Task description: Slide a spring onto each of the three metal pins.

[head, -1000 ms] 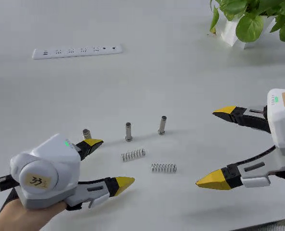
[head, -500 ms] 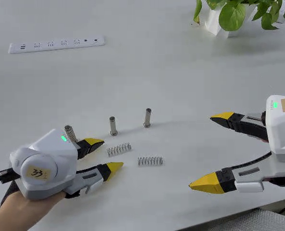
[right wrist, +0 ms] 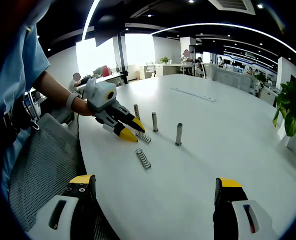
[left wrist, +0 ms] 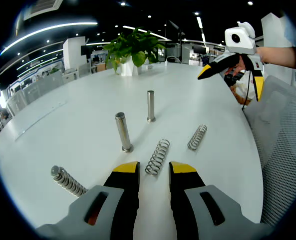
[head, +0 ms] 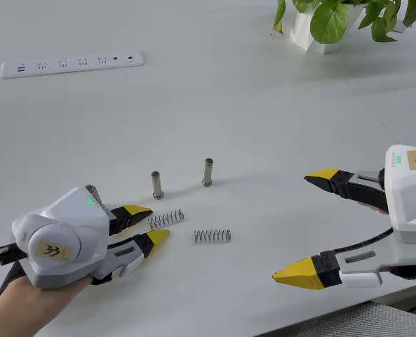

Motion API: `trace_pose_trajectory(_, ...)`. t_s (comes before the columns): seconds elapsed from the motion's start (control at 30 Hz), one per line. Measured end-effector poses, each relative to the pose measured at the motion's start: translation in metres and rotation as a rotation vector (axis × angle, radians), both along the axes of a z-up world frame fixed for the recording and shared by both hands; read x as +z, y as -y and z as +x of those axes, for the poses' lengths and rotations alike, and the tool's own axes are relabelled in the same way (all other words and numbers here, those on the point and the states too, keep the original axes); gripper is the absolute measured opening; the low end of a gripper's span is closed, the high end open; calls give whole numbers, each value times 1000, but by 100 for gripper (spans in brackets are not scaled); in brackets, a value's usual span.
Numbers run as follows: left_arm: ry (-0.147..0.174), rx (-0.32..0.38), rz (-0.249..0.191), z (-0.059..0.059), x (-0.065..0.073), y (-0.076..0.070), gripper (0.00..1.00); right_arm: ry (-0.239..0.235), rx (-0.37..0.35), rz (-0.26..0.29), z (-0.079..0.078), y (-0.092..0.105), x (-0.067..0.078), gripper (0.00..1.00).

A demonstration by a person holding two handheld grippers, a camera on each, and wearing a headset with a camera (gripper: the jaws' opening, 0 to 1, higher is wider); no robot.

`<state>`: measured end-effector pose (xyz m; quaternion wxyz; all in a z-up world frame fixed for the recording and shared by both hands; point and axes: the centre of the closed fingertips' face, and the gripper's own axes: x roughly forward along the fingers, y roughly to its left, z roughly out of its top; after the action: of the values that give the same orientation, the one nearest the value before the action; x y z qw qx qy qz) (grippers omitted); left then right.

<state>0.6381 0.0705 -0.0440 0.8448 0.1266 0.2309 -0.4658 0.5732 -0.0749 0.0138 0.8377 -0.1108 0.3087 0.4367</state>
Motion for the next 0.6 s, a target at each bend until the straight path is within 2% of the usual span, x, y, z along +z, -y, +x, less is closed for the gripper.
trace_pose_trajectory(0.43, -4, -5, 1, -3, 1, -2, 7, -4, 6, 16, 0, -10, -1, 99)
trace_pose_trajectory(0.6, -8, 3, 1, -4, 0, -3, 7, -8, 15, 20, -1, -15, -2, 99)
